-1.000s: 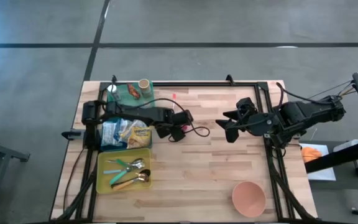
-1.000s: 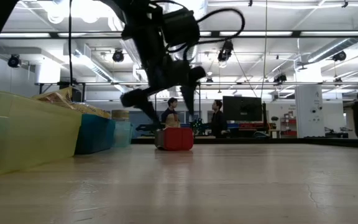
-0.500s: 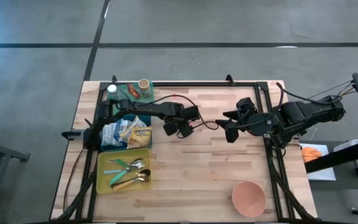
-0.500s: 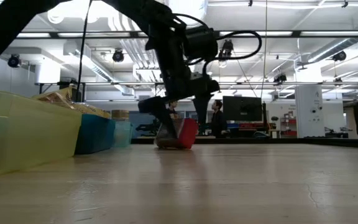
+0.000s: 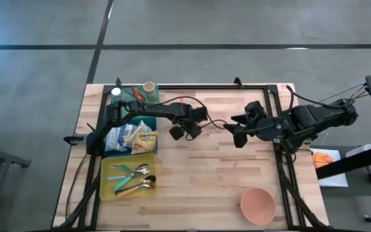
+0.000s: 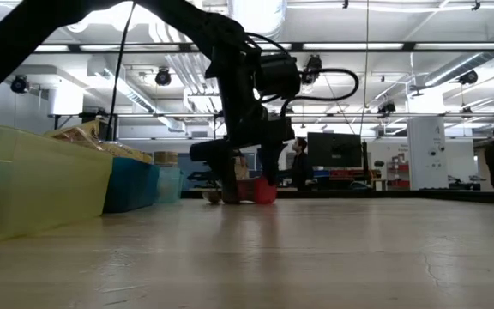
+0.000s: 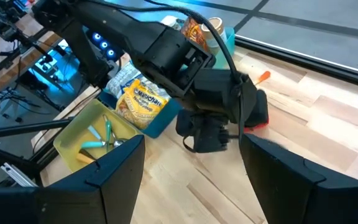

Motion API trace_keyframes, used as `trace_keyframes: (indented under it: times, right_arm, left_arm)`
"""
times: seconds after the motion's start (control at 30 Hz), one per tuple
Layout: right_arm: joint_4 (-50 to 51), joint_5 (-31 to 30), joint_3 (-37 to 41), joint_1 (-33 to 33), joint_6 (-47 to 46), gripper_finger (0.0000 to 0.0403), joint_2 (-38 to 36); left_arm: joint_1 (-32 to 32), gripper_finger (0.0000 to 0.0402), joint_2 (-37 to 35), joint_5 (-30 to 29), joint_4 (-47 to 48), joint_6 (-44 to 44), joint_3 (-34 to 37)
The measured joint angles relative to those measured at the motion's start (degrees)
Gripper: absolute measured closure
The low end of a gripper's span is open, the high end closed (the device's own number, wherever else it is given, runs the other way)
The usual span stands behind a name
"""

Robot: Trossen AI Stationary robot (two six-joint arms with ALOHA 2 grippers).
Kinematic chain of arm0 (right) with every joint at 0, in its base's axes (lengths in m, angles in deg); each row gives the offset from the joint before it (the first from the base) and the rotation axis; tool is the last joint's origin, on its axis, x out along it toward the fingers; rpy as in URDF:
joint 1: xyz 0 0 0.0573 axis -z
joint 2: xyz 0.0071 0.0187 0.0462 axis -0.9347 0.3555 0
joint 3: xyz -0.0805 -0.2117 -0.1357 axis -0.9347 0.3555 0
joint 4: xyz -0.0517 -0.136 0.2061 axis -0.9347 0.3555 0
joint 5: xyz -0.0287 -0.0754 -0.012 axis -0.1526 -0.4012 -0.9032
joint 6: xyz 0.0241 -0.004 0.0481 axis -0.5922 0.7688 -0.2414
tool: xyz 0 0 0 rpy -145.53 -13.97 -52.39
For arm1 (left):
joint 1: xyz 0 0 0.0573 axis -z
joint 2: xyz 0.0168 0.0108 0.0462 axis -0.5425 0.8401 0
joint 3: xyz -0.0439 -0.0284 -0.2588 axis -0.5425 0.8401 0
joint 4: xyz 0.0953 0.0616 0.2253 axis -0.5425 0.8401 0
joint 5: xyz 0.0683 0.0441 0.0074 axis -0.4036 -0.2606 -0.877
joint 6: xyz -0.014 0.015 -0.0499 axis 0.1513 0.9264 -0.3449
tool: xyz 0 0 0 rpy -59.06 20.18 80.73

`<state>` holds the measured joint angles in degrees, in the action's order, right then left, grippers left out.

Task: Pick & Place Food Item
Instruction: Put the red seasoning can into the light blue bin

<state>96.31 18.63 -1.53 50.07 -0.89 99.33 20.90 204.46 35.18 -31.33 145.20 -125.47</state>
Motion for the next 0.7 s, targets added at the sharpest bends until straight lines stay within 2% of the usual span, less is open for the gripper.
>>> trace_keyframes:
  times: [0.23, 0.43, 0.7]
  right_arm:
    - [0.0, 0.0, 0.0, 0.0, 0.0, 0.0140, 0.0]
    - [0.0, 0.0, 0.0, 0.0, 0.0, 0.0140, 0.0]
    - [0.0, 0.0, 0.0, 0.0, 0.0, 0.0140, 0.0]
  left_arm:
    - [-0.6, 0.0011, -0.1, 0.4, 0.1, -6.7, -0.4]
    - [-1.8, 0.0011, -0.2, 1.3, 0.5, -8.1, -3.1]
    - [-6.2, 0.0011, -0.1, 7.7, 3.1, -10.6, -7.1]
